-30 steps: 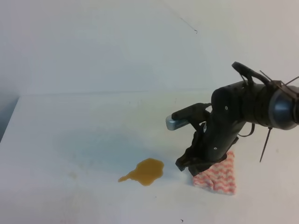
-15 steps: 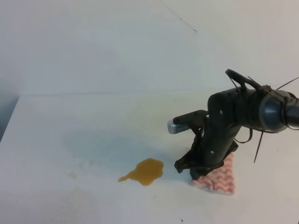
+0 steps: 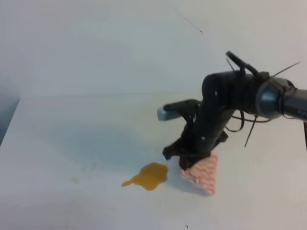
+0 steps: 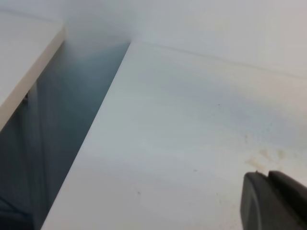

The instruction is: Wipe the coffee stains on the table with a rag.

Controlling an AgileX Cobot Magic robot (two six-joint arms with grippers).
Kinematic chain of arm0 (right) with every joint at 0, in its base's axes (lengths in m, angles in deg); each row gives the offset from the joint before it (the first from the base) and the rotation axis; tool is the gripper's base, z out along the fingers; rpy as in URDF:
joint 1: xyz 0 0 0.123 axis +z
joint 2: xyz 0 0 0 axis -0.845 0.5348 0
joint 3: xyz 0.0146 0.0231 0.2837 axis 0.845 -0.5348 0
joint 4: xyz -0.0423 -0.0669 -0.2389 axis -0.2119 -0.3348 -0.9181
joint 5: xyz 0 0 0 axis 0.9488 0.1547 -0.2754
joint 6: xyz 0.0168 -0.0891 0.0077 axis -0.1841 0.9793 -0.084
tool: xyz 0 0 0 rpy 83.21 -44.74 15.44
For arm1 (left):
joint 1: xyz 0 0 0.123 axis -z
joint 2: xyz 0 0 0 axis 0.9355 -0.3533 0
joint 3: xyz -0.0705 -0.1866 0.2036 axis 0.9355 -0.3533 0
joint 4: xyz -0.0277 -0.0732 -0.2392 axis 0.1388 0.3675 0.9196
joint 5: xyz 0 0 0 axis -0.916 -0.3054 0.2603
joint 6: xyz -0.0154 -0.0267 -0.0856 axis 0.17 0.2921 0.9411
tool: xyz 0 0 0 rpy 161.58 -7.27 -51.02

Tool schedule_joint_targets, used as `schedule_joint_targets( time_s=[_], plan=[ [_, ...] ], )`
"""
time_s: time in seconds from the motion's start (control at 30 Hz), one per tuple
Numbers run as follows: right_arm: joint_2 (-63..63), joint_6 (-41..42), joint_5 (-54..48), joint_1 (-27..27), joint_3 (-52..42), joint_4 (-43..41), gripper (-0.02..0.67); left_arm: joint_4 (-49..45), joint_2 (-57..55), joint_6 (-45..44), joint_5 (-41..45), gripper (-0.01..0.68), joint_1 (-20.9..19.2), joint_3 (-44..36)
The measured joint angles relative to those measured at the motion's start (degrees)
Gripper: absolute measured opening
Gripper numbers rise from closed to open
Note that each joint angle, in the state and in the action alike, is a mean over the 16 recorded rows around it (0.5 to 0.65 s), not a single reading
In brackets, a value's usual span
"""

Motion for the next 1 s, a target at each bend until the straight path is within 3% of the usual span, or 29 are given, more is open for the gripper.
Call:
schedule_joint_targets(
  time_s=[0.4,0.73,1.0],
  plan=[
    [0.85,3.77,-3.04,6.37,15.44,2.43,0.019,0.0,0.0,0.0,-0.01,-0.001,0.0,1.41],
    [6.72,6.66,-0.92,15.49,17.82,-4.8,0.019,0.0,0.0,0.0,-0.01,-0.001,0.0,1.88],
    [12.44,5.11,-0.74,18.38,18.11,-7.59,0.018,0.0,0.0,0.0,-0.01,-0.001,0.0,1.1]
  ],
)
